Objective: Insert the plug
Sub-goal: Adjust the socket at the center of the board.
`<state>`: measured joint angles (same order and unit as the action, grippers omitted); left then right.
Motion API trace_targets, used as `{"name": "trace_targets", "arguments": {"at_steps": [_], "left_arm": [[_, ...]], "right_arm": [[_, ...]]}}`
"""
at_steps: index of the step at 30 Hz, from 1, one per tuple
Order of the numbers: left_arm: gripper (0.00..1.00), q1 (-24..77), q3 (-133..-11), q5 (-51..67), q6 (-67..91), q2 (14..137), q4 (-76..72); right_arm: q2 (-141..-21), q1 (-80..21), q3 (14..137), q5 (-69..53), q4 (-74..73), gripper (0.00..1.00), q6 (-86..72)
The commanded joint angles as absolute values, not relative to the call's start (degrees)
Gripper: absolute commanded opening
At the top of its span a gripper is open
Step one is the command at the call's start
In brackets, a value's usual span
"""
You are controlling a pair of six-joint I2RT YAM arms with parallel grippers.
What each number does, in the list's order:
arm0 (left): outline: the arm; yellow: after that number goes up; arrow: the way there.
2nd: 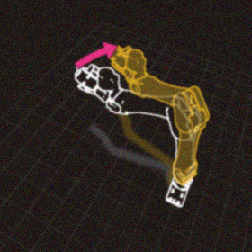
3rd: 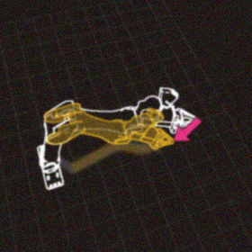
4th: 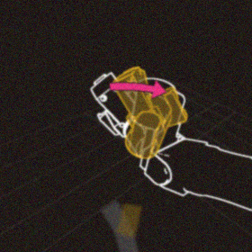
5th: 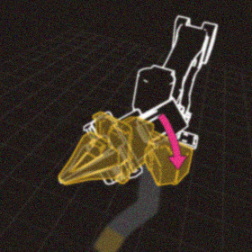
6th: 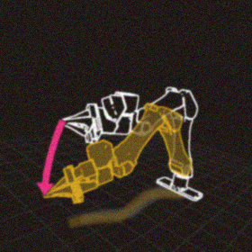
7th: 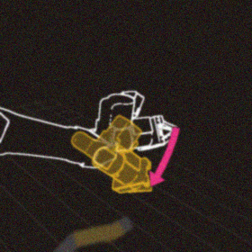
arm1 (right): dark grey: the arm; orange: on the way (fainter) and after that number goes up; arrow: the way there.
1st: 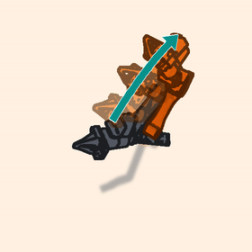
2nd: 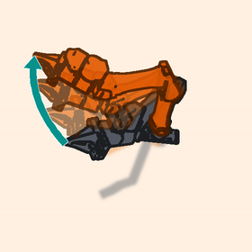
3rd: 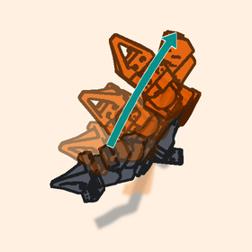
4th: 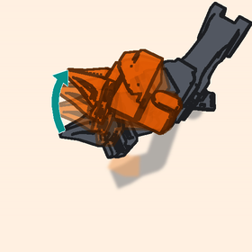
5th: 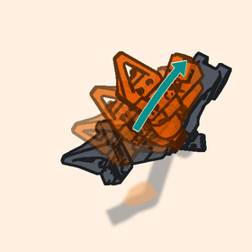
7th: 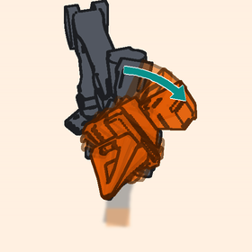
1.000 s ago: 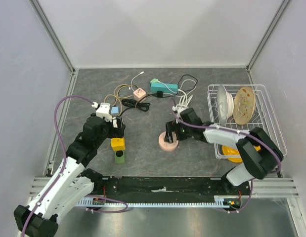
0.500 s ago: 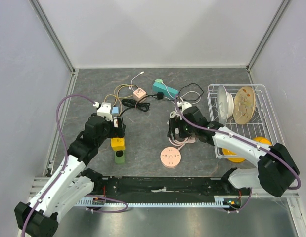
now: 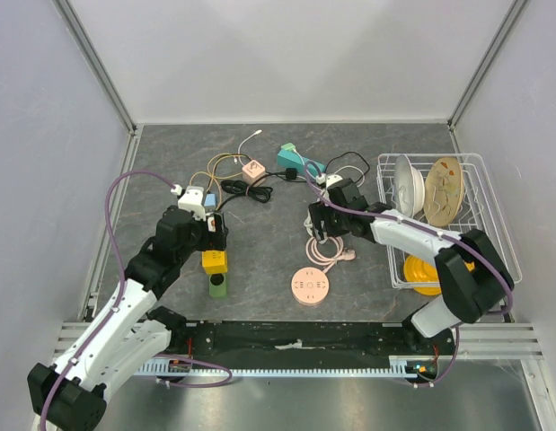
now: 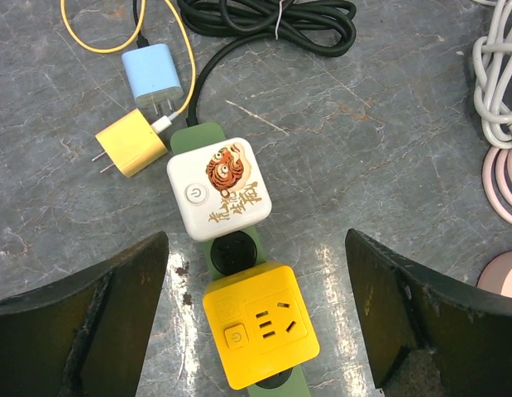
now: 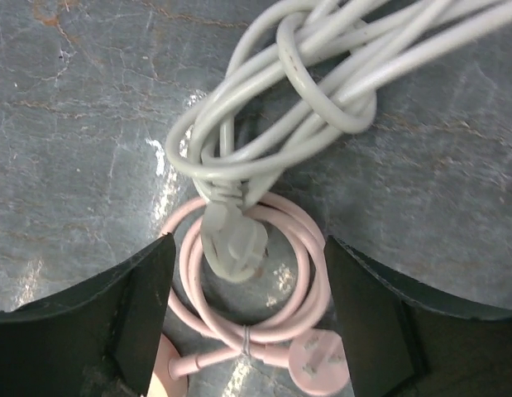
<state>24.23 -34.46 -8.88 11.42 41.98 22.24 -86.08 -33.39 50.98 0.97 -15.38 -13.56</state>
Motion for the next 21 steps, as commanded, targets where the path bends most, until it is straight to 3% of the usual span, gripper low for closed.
{"name": "trace_targets", "arguments": {"at_steps": [1, 7, 17, 21], "left_arm": [[0.93, 24.26, -35.16, -9.76, 10.02, 42.28, 20.74], [0.93, 24.26, -35.07, -9.84, 9.93, 42.19, 20.57], [0.93, 24.26, -35.07, -10.37, 9.84, 42.27, 20.57], [0.93, 24.26, -35.07, -10.46, 9.84, 42.45, 20.65]], "right_arm": [[-91.39, -33.49, 54.84, -1.67, -10.30, 0.78, -12.22], [-97.20, -33.49, 57.48, -2.19, -9.32, 0.64, -12.13], [-90.97, -33.40, 61.78, -5.71, -16.51, 0.07, -12.57], [-90.09, -31.56, 65.82, -8.17, -18.28, 0.00, -12.48]]}}
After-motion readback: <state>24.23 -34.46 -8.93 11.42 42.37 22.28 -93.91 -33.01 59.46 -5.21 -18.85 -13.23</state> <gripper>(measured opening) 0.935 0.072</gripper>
